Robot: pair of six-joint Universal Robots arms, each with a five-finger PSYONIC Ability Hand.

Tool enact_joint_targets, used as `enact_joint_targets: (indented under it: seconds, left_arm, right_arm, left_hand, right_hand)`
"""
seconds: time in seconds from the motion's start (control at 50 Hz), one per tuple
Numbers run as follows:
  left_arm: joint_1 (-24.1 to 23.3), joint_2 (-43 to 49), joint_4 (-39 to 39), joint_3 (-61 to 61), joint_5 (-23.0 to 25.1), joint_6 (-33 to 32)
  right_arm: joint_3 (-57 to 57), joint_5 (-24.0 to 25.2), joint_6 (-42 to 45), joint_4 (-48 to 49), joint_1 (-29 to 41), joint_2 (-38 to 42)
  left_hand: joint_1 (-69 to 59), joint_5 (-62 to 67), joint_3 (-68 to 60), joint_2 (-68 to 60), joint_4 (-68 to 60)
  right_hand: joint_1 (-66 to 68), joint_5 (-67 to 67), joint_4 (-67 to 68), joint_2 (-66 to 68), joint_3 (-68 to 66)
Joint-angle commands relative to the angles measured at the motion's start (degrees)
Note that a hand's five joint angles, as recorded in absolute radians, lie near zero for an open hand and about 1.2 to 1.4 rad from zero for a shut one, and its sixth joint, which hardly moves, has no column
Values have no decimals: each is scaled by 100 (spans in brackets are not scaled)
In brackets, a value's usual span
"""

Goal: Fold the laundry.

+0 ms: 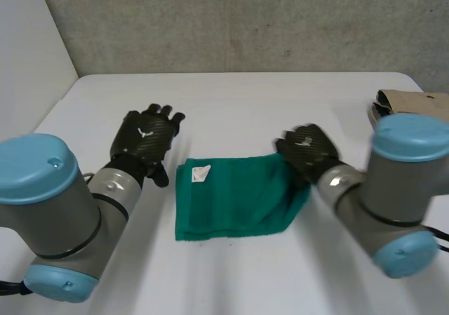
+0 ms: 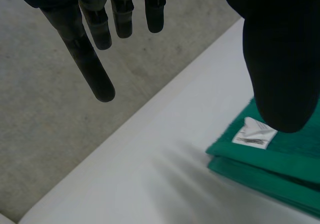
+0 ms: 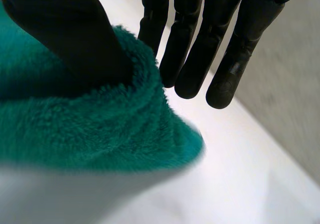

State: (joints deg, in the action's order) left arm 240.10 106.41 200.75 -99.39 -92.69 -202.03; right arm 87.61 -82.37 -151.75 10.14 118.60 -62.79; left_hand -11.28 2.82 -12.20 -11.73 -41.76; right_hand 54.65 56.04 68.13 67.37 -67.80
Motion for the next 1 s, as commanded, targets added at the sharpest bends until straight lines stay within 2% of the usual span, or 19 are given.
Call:
enact_joint_targets:
  seconds: [0.02, 0.08, 0.1, 0.12, 0.14, 0.18, 0.2, 0.28, 0.4, 0.44, 0.54, 0.6, 0.66, 0.8, 0.84, 0.92, 1.0]
  left_arm:
    - [318, -217, 17, 8, -29, 32]
    - [362, -217, 34, 60, -82, 59]
    - [371, -208, 43, 78, -100, 67]
    - [380, -199, 43, 96, -117, 76]
    - [388, -191, 43, 113, -143, 94]
    - [397, -164, 43, 192, -187, 190]
    - [389, -164, 43, 227, -196, 234]
    - [327, -85, 25, 403, -196, 585]
    - [38, 283, -167, 728, -82, 1385]
    - [-112, 415, -308, 807, 75, 1604]
    - [-464, 915, -852, 1211, 935, 2176]
    - [-482, 1232, -1081, 1396, 1113, 2256]
    - [-482, 1663, -1371, 1677, 1035, 2238]
    - [-429, 1857, -1917, 1889, 200, 1984]
    - [-394, 1857, -1943, 1836, -72, 1643]
    - [-341, 1875, -1961, 1687, -310, 993]
    - [-359, 1822, -1934, 1485, -363, 630]
  right_arm:
    - [-991, 125, 154, -82, 1577, 706]
    - [-1228, 318, 172, -108, 1886, 1093]
    - [-1272, 353, 129, -117, 1904, 1146]
    - [-1307, 423, 58, -126, 1913, 1164]
    - [-1281, 441, -12, -108, 1904, 1147]
    - [-1272, 433, -249, -91, 1913, 1068]
    - [-1316, 407, -615, -117, 1843, 972]
    - [-1185, 266, -1530, -152, 1326, 760]
    - [-807, -15, -2288, -293, 753, 233]
    - [-780, -50, -2429, -450, 630, 154]
    - [-842, -42, -2552, -811, 375, 171]
    - [-929, -51, -2710, -873, 322, 285]
    - [-991, -25, -2772, -899, 322, 416]
    - [-1114, 46, -2720, -1040, 392, 636]
    - [-1184, 81, -2737, -1057, 392, 742]
    - [-1298, 186, -2720, -1066, 410, 926]
    - [-1430, 239, -2711, -1075, 471, 1172]
  left_hand:
    - [128, -282, 220, 173, 3176]
    - [128, -282, 220, 173, 3176]
    - [128, -282, 220, 173, 3176]
    - [128, -282, 220, 173, 3176]
    - [128, -282, 220, 173, 3176]
    - [128, -282, 220, 173, 3176]
    - [128, -282, 220, 173, 3176]
    - [128, -282, 220, 173, 3176]
    - [-112, -42, -20, -67, 2936]
    - [-129, -25, -36, -84, 2920]
    - [-247, 92, -154, -201, 2802]
    - [-264, 109, -171, -218, 2785]
    - [-549, 395, -456, -503, 2500]
    - [-533, 379, -440, -488, 2515]
    - [-533, 379, -440, -487, 2516]
    - [-416, 261, -323, -370, 2633]
    - [-298, 143, -205, -252, 2751]
  right_hand:
    - [2535, 1396, 1187, 1263, -1220]
    - [2535, 1396, 1187, 1263, -1220]
    - [1875, 736, 527, 603, -560]
    - [-1229, -2368, -2577, -2501, 2544]
    - [-2509, -3648, -3857, -3781, 3824]
    - [-4179, -5318, -5527, -5451, 5494]
    - [-4465, -5604, -5813, -5737, 5780]
    - [-4465, -5604, -5813, -5737, 5780]
    - [-4465, -5604, -5813, -5737, 5780]
    - [-4465, -5604, -5813, -5737, 5780]
    - [-4465, -5604, -5813, -5737, 5780]
    - [-4465, -5604, -5813, -5737, 5780]
    - [-4465, -5604, -5813, -5737, 5780]
    - [-4465, -5604, -5813, -5737, 5780]
    - [-4465, -5604, -5813, -5737, 5780]
    - [-4465, -5604, -5813, -5737, 5780]
    - [-4465, -5604, -5813, -5737, 5780]
